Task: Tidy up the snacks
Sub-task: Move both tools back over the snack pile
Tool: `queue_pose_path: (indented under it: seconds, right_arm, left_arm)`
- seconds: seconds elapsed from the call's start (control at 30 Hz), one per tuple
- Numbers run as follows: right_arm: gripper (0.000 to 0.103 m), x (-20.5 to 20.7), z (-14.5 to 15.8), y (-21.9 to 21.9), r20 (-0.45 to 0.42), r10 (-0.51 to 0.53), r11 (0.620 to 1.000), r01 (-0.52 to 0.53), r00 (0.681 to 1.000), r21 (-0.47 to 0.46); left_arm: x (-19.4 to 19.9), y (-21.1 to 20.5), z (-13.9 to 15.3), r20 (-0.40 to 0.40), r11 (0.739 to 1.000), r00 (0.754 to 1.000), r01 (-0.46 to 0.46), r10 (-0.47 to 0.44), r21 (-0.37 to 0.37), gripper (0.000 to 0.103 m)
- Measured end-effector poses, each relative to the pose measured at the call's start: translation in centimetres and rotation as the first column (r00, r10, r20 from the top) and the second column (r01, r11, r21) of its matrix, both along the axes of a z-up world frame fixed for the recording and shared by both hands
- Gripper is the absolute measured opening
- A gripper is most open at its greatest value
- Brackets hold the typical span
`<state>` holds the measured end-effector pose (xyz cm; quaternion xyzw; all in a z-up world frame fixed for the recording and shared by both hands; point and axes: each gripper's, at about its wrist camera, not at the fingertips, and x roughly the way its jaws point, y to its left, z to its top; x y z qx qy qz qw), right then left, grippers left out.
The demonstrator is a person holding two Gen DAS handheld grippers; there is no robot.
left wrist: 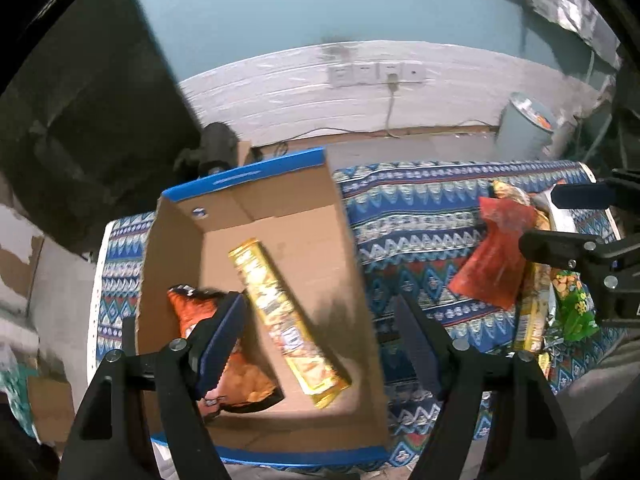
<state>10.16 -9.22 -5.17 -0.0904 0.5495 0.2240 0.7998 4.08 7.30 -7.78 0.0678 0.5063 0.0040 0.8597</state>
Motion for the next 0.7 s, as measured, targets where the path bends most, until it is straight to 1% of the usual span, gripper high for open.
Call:
queue_pose_path:
  seconds: [0.07,0.3,0.4,0.57,0.7]
  right_arm:
    - [0.072,-0.1,0.1,-1.4,0.002,-0.019,1.000,0.019,1.000,0.004]
    - [0.076,-0.2,0.4,-5.6,0.019,-0.080,0.997,0.081,0.997,-0.002]
    - [0.078,0.0,0.3,-7.2,0.021,-0.105,0.994,0.105,0.994,-0.006]
    - [0.078,0.3,-0.3,-10.2,0.012,-0.159,0.987,0.159,0.987,-0.005]
    - [0.079,0.6,-0.9,-12.0,0.014,-0.193,0.981,0.194,0.981,-0.029]
  left_arm:
    - [0.1,-1.3,-0.1,-0.004,1.000,1.000,0.027,-0.027,0.008,0.081]
    - [0.5,-5.1,-0.4,-0.026,0.995,0.995,0.098,-0.098,0.030,0.081]
    - [0.8,-6.5,-0.5,-0.036,0.992,0.992,0.121,-0.120,0.021,0.081]
    - [1.6,-8.9,-0.7,-0.055,0.988,0.987,0.152,-0.151,0.012,0.082]
    - [2.2,-10.4,-0.8,-0.060,0.984,0.982,0.180,-0.179,0.009,0.082]
